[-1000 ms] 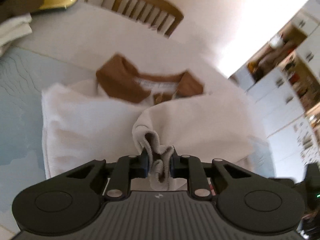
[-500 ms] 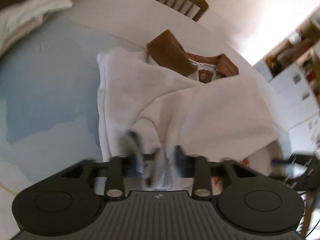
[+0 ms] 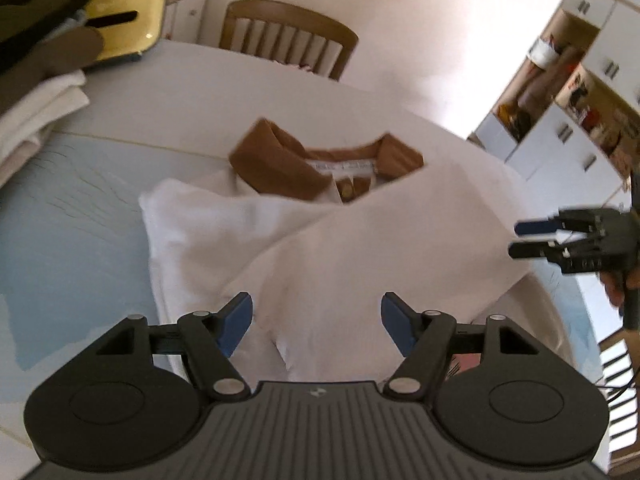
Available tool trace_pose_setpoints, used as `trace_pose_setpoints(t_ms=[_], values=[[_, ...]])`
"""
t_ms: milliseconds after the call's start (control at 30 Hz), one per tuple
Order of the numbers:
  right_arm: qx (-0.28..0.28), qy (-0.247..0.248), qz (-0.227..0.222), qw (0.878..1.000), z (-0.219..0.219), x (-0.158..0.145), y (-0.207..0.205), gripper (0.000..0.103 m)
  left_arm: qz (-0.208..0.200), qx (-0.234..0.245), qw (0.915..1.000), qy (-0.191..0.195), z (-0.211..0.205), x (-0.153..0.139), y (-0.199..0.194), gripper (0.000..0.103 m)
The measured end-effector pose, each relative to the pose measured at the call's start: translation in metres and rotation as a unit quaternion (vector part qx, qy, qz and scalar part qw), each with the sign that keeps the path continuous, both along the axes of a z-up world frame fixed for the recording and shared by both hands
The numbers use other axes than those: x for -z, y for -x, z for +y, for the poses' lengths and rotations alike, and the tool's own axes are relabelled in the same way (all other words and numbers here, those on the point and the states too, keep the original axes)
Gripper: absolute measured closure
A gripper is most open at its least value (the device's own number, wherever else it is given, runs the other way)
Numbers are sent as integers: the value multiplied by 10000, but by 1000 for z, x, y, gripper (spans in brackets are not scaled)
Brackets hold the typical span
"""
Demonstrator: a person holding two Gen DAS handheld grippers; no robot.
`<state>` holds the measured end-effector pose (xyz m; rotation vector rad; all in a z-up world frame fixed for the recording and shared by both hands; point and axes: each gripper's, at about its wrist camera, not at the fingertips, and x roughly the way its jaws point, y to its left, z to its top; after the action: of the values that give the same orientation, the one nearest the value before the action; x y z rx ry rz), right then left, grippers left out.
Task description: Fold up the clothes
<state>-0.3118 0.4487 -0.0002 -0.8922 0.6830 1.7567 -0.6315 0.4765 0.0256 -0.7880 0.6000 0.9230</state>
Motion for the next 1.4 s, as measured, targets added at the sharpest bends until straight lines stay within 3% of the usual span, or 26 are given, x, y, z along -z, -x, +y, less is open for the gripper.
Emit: trace_pose_setpoints(t_ms=[167, 300, 467, 633, 933, 1067, 1167, 1200, 1267, 1400], values=[[217, 461, 142, 9986, -1, 28, -21, 0, 176, 127, 9997, 61, -1, 21, -4, 33], [198, 588, 353, 9974, 6, 23, -28, 0, 164, 167, 9997, 121, 2, 28, 0, 33], [224, -128, 353, 9990, 31, -14, -27, 0, 105, 220, 9997, -101, 14, 9, 1, 33], [298, -360, 196, 9987, 72, -10, -14, 0, 246, 242, 9992, -199, 34, 11, -5, 33], [418, 101, 31, 9991, 102, 38, -18, 0, 269, 136, 9995, -81, 48, 35, -1, 33], [283, 187, 147, 9993, 103, 29, -24, 0, 385, 156, 9990, -149, 48, 30, -3, 33], [225, 174, 312, 9991, 106, 20, -33, 0, 516, -2, 9975, -476, 49, 18, 0, 31], [279, 208, 278, 9990, 108, 21, -35, 0, 554, -82, 9966, -607, 50, 13, 2, 26], [385, 272, 183, 9987, 114, 25, -39, 0, 676, -226, 9953, -657, 57, 13, 7, 21], [496, 475, 342, 9970, 129, 37, -44, 0, 795, -329, 9949, -517, 70, 22, 12, 20]])
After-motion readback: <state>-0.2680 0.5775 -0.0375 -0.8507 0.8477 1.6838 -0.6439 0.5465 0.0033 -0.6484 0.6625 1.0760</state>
